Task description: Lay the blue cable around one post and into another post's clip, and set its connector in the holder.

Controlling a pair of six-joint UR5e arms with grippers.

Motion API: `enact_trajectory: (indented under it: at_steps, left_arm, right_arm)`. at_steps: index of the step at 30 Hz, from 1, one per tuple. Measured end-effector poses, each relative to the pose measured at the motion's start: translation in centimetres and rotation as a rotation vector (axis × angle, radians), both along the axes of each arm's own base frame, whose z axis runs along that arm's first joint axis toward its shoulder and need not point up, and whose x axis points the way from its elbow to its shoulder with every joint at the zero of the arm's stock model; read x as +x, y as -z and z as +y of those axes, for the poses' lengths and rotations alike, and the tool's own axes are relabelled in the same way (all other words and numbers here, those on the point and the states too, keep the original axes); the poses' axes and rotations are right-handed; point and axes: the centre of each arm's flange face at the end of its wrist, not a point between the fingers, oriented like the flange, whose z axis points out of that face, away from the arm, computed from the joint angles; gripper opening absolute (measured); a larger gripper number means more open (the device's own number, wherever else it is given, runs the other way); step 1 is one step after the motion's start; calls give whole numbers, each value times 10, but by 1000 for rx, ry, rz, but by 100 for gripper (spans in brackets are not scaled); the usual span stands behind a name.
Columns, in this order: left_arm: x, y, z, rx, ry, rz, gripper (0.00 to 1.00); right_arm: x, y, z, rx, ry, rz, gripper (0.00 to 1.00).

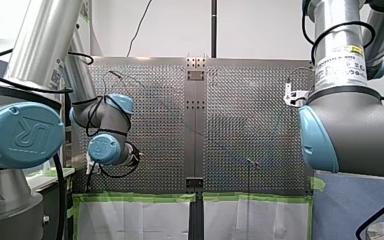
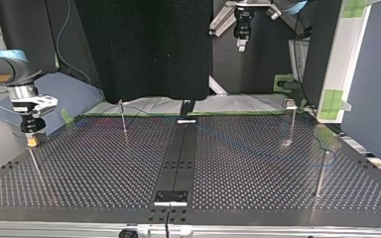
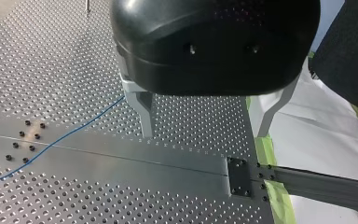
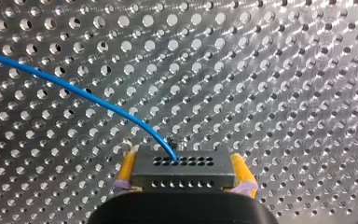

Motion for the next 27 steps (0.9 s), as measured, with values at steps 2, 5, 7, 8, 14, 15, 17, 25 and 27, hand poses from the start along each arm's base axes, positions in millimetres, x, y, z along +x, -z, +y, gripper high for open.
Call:
enact_trajectory:
  at_steps: [2,5,7,8,14,15,17,25,27]
  left_arm:
    - [0,0,0,0,0,0,99]
    - [0,0,0,1,0,0,99]
    - [0,0,0,1,0,-1,99]
    - [0,0,0,2,0,-1,99]
    - [0,0,0,2,-1,-1,99]
    - [0,0,0,2,-1,-1,99]
    - [1,0,0,2,-2,-1,99]
    - [1,0,1,2,-3,-1,99]
    - [1,0,1,1,-3,-2,99]
  right_arm:
    - [-1,0,-1,0,5,0,0]
    - [-4,0,-2,2,17,1,0]
    - [-6,1,-2,6,27,3,0]
    - [-7,1,-2,8,32,4,0]
    - [-12,2,-3,23,67,24,0]
    - [-12,2,-4,25,74,32,0]
    - [-13,2,-4,27,81,42,0]
    - [-10,7,-7,42,82,79,0]
    - [-9,8,-8,40,80,88,0]
